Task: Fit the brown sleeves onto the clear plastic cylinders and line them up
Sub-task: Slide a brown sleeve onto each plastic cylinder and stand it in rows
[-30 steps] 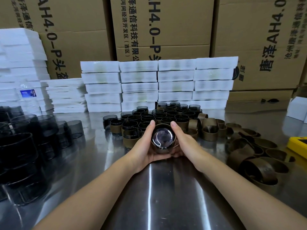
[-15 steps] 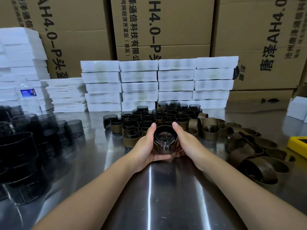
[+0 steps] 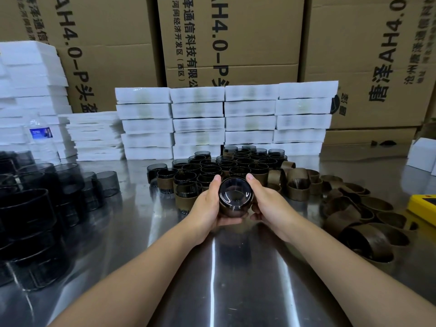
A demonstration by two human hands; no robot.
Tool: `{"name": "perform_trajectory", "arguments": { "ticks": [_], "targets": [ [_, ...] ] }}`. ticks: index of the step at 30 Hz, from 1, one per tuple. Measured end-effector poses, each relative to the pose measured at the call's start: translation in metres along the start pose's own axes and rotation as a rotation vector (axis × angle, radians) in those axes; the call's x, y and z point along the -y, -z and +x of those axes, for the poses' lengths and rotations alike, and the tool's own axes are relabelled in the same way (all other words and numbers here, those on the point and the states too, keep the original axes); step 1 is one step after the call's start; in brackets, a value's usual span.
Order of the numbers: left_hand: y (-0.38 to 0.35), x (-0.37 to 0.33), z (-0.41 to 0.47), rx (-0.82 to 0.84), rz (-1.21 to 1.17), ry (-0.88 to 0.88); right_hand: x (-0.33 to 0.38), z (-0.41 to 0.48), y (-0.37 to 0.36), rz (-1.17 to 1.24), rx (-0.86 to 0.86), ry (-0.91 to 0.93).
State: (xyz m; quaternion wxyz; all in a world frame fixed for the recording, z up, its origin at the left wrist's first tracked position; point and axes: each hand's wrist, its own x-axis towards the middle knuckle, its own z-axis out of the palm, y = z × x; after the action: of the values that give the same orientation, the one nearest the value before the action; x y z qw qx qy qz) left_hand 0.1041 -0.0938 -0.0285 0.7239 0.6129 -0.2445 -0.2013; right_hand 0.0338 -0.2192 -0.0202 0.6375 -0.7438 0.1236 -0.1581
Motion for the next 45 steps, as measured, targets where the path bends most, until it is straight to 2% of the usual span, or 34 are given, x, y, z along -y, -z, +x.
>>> {"name": "perform_trajectory", "arguments": {
  "ticks": [18,21,23,25,27,29,31,37,41,45],
  "targets": [
    [0.002,-0.002,-0.002,0.023,0.009,-0.047,0.005,-0.004,0.001,0.161,0.087,0.041],
    [0.002,-0.001,0.000,-0.116,0.156,-0.117,0.008,-0.005,0.004,0.237,0.065,0.092],
    [0.002,0.001,0.002,-0.239,0.251,-0.192,0.009,-0.004,0.005,0.234,-0.029,0.138],
    [0.001,0.000,0.002,-0.295,0.213,-0.243,0.007,-0.002,0.005,0.238,-0.143,0.186],
    [0.004,-0.003,0.002,-0.424,0.200,-0.331,0.005,0.000,0.006,0.129,-0.297,0.228],
    [0.011,-0.005,0.005,-0.601,0.233,-0.425,0.002,0.002,0.010,-0.182,-0.467,0.226],
    [0.017,-0.008,0.006,-0.725,0.199,-0.453,-0.001,0.001,0.014,-0.450,-0.546,0.212],
    [0.035,-0.009,0.011,-0.903,0.071,-0.237,-0.006,0.003,0.017,-0.589,-0.462,0.224],
    [0.039,-0.008,0.015,-0.876,0.027,-0.138,-0.010,0.001,0.010,-0.636,-0.353,0.296],
    [0.037,-0.008,0.014,-0.820,0.159,-0.144,-0.008,0.001,0.014,-0.643,-0.380,0.279]
  ]
}}
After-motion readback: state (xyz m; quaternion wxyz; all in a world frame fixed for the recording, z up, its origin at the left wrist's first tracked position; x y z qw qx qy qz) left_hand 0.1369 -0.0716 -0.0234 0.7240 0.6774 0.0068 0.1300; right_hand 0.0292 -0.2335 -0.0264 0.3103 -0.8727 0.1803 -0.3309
